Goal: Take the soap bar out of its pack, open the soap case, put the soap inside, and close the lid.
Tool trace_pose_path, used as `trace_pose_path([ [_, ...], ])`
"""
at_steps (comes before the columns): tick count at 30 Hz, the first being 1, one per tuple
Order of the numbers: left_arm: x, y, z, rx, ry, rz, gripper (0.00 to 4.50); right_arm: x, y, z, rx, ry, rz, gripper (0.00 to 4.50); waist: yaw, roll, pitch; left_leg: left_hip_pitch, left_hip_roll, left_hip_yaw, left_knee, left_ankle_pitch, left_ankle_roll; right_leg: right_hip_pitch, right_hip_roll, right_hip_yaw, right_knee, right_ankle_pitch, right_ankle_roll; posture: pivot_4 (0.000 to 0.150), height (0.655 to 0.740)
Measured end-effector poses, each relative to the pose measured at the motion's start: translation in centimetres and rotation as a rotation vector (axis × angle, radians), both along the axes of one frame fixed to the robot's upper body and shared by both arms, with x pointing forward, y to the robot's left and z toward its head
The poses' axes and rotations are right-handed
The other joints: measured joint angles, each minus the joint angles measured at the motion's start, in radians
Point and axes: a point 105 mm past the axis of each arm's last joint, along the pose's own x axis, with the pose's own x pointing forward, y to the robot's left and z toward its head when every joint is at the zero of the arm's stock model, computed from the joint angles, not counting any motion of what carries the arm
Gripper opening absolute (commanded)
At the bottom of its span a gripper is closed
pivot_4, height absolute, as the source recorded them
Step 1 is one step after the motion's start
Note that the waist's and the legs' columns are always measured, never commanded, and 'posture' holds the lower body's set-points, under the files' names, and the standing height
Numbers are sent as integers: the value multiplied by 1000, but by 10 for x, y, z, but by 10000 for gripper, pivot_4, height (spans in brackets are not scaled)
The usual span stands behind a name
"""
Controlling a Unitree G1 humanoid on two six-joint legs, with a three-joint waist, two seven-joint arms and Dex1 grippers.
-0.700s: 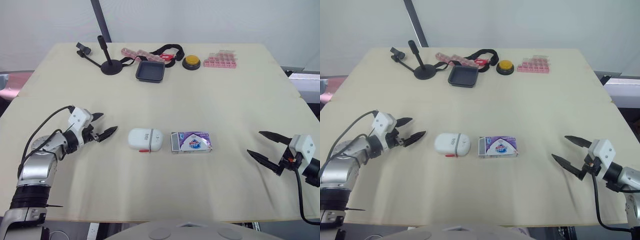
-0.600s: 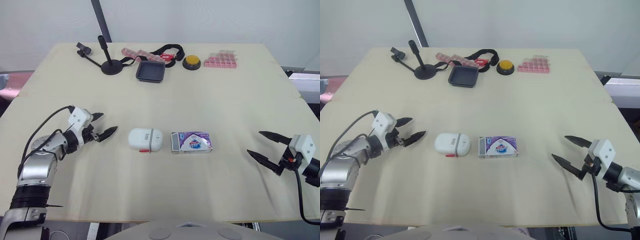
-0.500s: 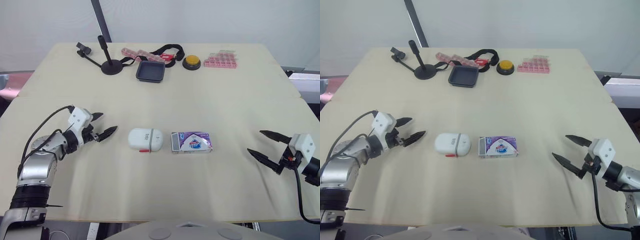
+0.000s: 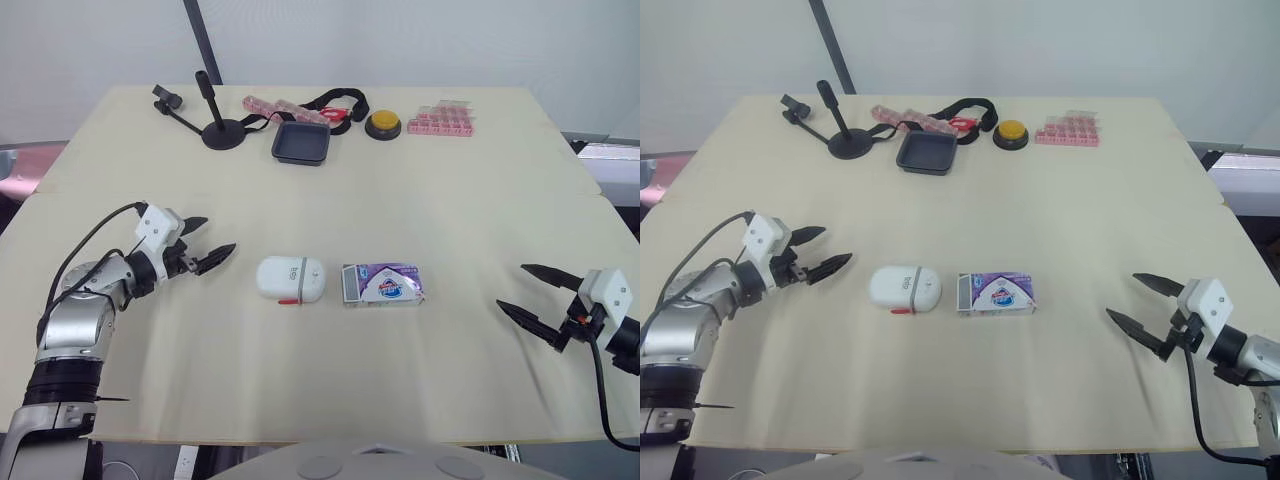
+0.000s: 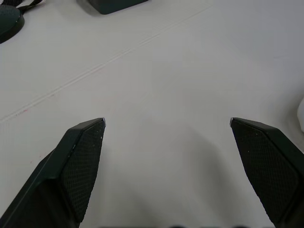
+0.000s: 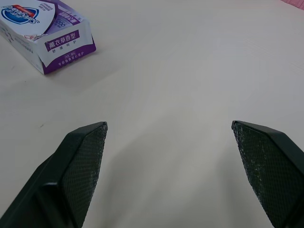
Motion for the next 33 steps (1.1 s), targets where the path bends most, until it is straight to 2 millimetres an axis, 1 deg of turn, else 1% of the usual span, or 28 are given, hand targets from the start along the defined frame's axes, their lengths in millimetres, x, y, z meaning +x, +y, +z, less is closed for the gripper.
trace_pose_path([
  [7, 1, -4, 5, -45, 0, -23, 44811, 2, 0, 4, -15, -1, 28, 45000, 0, 0, 0, 0, 0, 0, 0, 0, 0, 0, 0, 0, 0, 0, 0, 1500, 7400],
  [10, -1, -9, 10, -66, -11, -53, 44811, 7, 1, 9, -35, 8, 71, 45000, -1, 0, 0, -1, 0, 0, 0, 0, 0, 0, 0, 1, 0, 0, 0, 1500, 7400],
  [12, -6, -12, 14, -90, -33, -65, 44811, 12, 3, 16, -49, 12, 106, 45000, -2, 0, 0, -1, 0, 0, 0, 0, 0, 1, 0, 1, 0, 0, 0, 1500, 7400],
  [14, -21, -19, 12, -101, -41, -95, 44811, 18, 9, 22, -79, 27, 171, 45000, -6, 0, 0, -1, 0, 1, 0, 0, 0, 1, 1, 2, -1, 0, 0, 1500, 7400],
  [16, -44, -29, 5, -125, -24, -142, 44811, 23, 15, 29, -112, 39, 232, 45000, -6, 0, 0, -2, 1, 1, 0, -1, 0, 2, 2, 2, -3, 0, 0, 1500, 7400],
  [17, -58, -32, 2, -124, -17, -159, 44811, 28, 23, 34, -125, 43, 275, 45000, -5, 0, 0, -2, 2, 0, 0, -1, 0, 2, 3, 1, -3, 0, 0, 1500, 7400],
  [19, -77, -35, -1, -117, -16, -177, 44811, 32, 33, 44, -148, 43, 335, 45000, 0, 0, 1, -1, 3, 0, 0, 0, 0, 2, 3, 1, -2, 0, 0, 1500, 7400],
  [22, -98, -31, 3, -89, -60, -178, 44811, 35, 51, 52, -173, 52, 431, 45000, 11, 0, 0, 1, 3, 0, 0, 0, 0, 2, 2, -1, -2, 0, 0, 1500, 7400],
  [25, -121, -35, 1, -54, -84, -218, 44811, 36, 70, 56, -191, 88, 530, 45000, 9, 0, 1, 3, 3, 0, 0, 0, 0, 2, 2, 0, -3, 0, 0, 1500, 7400],
  [28, -140, -42, -1, -35, -94, -294, 44811, 32, 83, 58, -233, 128, 622, 45000, 11, 0, 1, 4, 4, 0, 0, 0, 0, 0, 2, -1, -2, 0, 0, 1500, 7400],
  [30, -153, -47, -4, -30, -88, -360, 44811, 29, 90, 54, -275, 162, 681, 45000, 12, 0, 1, 4, 4, 0, 0, 0, 0, 0, 2, 0, -2, 0, 0, 1500, 7400],
  [33, -167, -55, -9, -34, -78, -439, 44811, 28, 96, 46, -313, 192, 723, 45000, 7, 0, 1, 1, 4, 2, 0, 0, 0, -5, 2, 1, 0, 0, 0, 1500, 7400],
])
